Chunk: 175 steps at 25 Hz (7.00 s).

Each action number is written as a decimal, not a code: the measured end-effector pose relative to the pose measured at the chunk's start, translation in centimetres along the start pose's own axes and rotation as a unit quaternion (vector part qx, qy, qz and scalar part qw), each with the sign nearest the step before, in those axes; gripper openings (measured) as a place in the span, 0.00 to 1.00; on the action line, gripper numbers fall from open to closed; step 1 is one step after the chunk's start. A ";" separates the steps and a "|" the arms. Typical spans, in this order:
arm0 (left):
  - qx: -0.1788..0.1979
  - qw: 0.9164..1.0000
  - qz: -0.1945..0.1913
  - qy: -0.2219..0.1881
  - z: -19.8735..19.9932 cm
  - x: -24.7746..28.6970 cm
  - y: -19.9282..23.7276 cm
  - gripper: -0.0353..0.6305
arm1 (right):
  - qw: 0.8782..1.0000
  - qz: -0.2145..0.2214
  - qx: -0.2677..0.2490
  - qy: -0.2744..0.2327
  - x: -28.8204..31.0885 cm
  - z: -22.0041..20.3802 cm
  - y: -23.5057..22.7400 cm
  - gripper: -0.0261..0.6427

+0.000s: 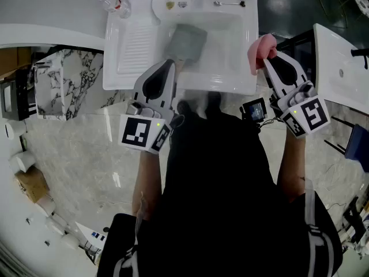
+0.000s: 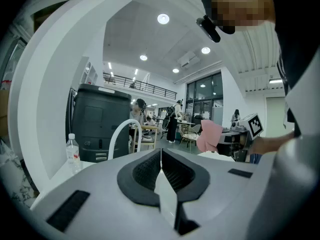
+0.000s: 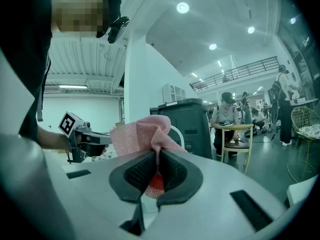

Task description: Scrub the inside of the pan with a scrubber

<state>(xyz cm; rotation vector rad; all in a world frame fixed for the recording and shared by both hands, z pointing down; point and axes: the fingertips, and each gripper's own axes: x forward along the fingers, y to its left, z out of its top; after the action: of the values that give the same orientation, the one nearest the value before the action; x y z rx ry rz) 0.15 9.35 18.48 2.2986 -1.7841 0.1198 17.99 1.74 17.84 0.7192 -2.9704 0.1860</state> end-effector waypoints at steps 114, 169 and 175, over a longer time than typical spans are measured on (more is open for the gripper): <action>-0.067 0.895 0.040 0.440 -32.7 3.4 9.5 0.29 | 0.810 0.113 -0.321 0.478 35.5 -45.8 -3.1 0.09; -0.057 0.897 0.066 0.433 -32.8 3.4 10.0 0.28 | 0.839 0.282 -0.157 0.437 35.7 -42.7 5.1 0.09; -0.050 0.898 0.067 0.432 -32.8 3.5 10.0 0.28 | 0.842 0.190 -0.270 0.427 37.7 -44.1 1.0 0.09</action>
<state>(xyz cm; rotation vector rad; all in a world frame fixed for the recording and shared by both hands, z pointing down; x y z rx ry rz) -6.17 11.24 52.30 1.6175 -1.3929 0.8909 -13.71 -8.30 65.39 -0.0564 -2.0801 -0.2477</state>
